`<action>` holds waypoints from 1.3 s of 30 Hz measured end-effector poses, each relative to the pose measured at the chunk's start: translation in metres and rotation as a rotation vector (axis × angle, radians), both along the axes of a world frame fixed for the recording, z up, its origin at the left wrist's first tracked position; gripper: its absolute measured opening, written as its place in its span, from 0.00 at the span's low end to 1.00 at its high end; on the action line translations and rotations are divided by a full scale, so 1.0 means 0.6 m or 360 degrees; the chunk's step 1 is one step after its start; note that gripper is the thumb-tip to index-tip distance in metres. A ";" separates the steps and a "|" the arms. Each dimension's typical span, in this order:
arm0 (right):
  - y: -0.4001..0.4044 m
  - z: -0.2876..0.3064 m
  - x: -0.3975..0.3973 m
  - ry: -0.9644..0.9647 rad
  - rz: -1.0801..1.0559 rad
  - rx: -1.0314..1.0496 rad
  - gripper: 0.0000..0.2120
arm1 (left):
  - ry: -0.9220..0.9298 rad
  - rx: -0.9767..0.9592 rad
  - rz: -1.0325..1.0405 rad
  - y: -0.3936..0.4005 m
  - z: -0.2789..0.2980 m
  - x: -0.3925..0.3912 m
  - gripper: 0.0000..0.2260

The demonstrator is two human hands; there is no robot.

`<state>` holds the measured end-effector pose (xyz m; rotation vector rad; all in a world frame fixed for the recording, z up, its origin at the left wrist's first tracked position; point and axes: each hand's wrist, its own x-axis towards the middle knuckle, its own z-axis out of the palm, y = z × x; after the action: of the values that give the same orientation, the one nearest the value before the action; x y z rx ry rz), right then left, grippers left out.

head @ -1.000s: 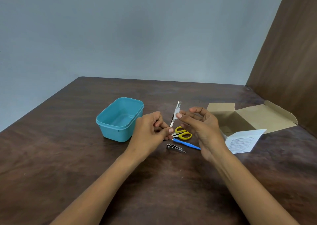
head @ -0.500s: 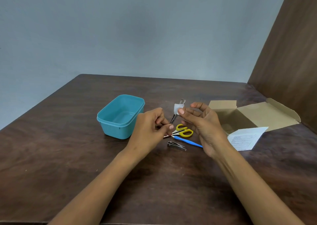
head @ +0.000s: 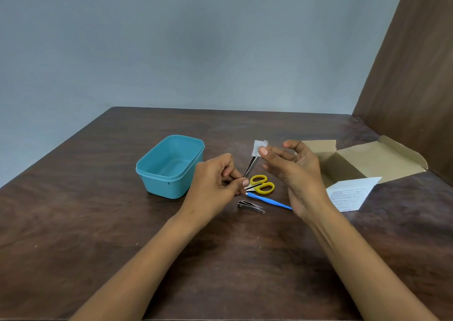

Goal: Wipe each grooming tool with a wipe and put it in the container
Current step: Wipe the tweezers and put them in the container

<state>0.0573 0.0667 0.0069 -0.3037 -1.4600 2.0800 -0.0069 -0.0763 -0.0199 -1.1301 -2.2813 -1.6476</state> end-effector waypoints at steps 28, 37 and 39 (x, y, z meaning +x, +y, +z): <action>-0.014 -0.008 0.000 -0.0133 -0.0136 0.0289 0.22 | -0.0393 0.0177 -0.0113 0.002 0.006 -0.003 0.15; -0.011 -0.014 0.005 -0.0236 -0.0033 0.0283 0.22 | -0.0675 0.0391 -0.0197 -0.001 0.015 0.002 0.14; -0.008 -0.009 0.007 -0.0142 -0.0089 0.0136 0.21 | -0.0812 0.0508 -0.0230 -0.002 0.019 0.003 0.13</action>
<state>0.0617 0.0622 0.0013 -0.4035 -1.5699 1.9761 -0.0052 -0.0773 -0.0083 -0.8943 -2.0991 -2.4881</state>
